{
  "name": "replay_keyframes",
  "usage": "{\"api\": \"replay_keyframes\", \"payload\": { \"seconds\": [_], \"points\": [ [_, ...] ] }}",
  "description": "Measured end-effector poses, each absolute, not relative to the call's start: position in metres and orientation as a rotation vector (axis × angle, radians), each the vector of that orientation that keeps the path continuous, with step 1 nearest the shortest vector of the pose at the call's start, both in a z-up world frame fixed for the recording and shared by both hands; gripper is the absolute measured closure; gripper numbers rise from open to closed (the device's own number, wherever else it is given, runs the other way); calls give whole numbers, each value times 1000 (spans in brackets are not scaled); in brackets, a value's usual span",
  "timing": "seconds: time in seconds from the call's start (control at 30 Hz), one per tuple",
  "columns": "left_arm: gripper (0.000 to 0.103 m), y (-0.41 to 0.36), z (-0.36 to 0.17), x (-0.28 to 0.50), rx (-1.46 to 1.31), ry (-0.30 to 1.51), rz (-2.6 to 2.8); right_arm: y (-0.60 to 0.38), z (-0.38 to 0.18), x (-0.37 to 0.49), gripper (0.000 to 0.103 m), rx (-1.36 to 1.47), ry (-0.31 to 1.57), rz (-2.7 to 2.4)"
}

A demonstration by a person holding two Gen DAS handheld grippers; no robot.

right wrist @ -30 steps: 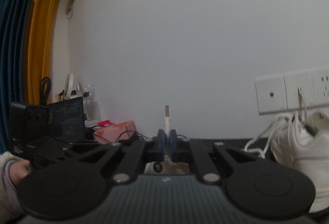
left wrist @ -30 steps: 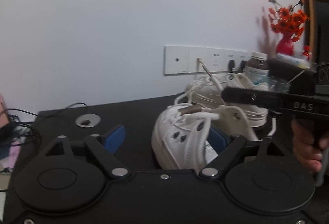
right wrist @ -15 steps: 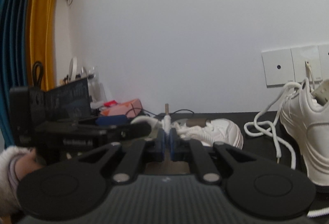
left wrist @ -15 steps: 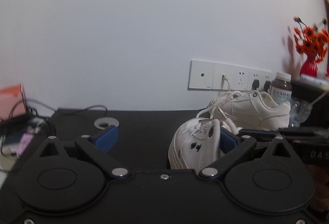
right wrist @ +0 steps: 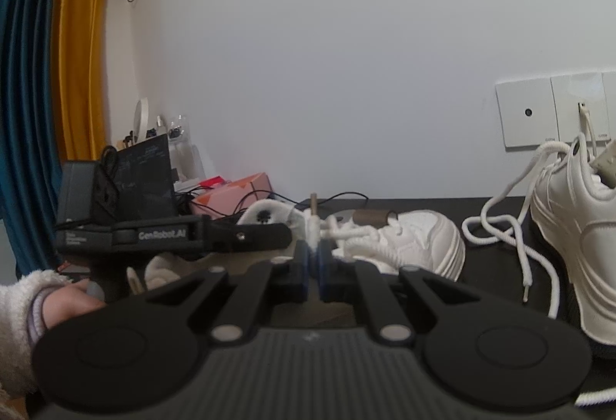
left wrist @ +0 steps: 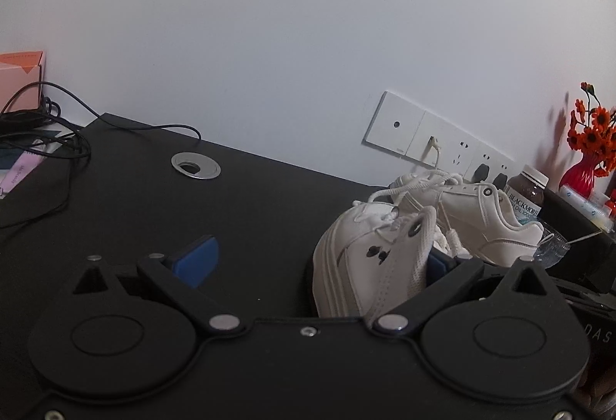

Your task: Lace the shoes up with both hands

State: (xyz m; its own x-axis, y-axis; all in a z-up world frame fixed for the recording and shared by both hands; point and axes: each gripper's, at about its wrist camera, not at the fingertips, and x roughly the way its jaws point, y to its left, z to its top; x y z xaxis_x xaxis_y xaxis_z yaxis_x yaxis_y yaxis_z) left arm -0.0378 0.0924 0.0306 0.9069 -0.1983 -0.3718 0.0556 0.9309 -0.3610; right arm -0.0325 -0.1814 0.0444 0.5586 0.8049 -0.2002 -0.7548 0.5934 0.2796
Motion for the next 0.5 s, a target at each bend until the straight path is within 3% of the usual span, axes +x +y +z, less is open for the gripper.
{"api": "replay_keyframes", "payload": {
  "seconds": [0.33,0.5],
  "points": [
    [0,92,30,-37,-348,423,-145,-186,47,-26,98,185,332,932],
    [0,91,31,-36,-344,439,-149,-225,62,-13,98,416,212,742]
  ]
}}
